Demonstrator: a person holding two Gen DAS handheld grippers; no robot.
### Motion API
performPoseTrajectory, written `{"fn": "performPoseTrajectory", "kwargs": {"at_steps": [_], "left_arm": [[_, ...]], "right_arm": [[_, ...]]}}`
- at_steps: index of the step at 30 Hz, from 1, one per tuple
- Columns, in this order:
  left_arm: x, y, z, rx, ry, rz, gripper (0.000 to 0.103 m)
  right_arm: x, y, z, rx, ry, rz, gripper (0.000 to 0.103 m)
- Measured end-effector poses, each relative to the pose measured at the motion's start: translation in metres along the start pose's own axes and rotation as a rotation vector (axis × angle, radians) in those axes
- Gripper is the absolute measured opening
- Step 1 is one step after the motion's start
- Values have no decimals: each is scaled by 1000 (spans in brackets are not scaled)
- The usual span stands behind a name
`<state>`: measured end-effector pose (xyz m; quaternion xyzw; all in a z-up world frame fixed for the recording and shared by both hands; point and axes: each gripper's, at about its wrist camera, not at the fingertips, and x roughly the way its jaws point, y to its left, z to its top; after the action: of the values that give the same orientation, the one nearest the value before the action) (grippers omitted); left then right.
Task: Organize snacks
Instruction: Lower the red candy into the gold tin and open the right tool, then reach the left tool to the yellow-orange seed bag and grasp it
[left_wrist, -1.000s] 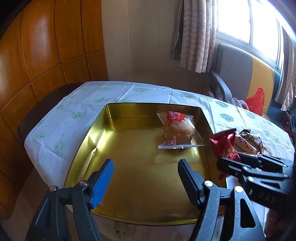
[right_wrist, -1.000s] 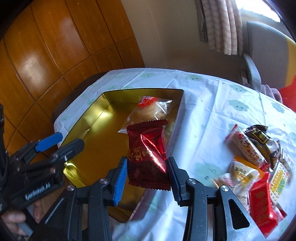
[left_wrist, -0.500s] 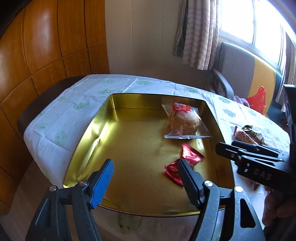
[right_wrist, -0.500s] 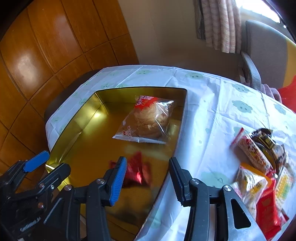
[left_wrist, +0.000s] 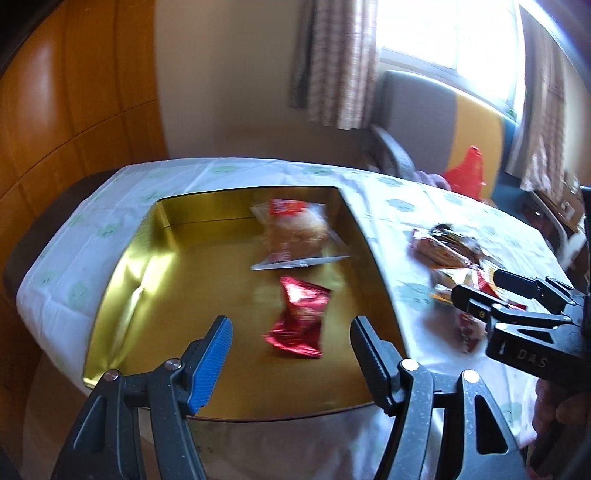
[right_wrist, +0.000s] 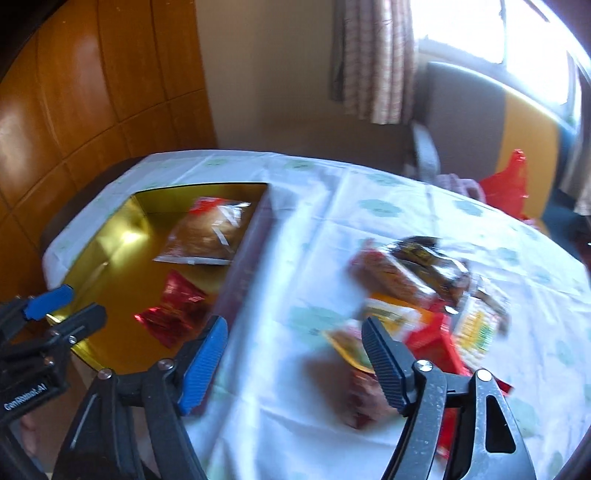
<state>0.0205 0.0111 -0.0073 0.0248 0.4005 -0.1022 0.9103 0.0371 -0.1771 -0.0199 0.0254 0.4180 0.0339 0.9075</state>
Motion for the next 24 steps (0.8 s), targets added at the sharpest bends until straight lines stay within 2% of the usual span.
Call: {"fn": "performPoseTrajectory", "kwargs": {"at_steps": [8, 20, 24], "left_arm": [[-1, -33, 4, 65, 7, -47, 68], [4, -80, 6, 193, 43, -127, 67], [10, -96, 5, 237, 68, -152, 63]], "right_arm": [[-18, -21, -17, -12, -27, -86, 80], [-29, -50, -35, 31, -30, -121, 83], [-29, -66, -45, 62, -16, -137, 84]]}}
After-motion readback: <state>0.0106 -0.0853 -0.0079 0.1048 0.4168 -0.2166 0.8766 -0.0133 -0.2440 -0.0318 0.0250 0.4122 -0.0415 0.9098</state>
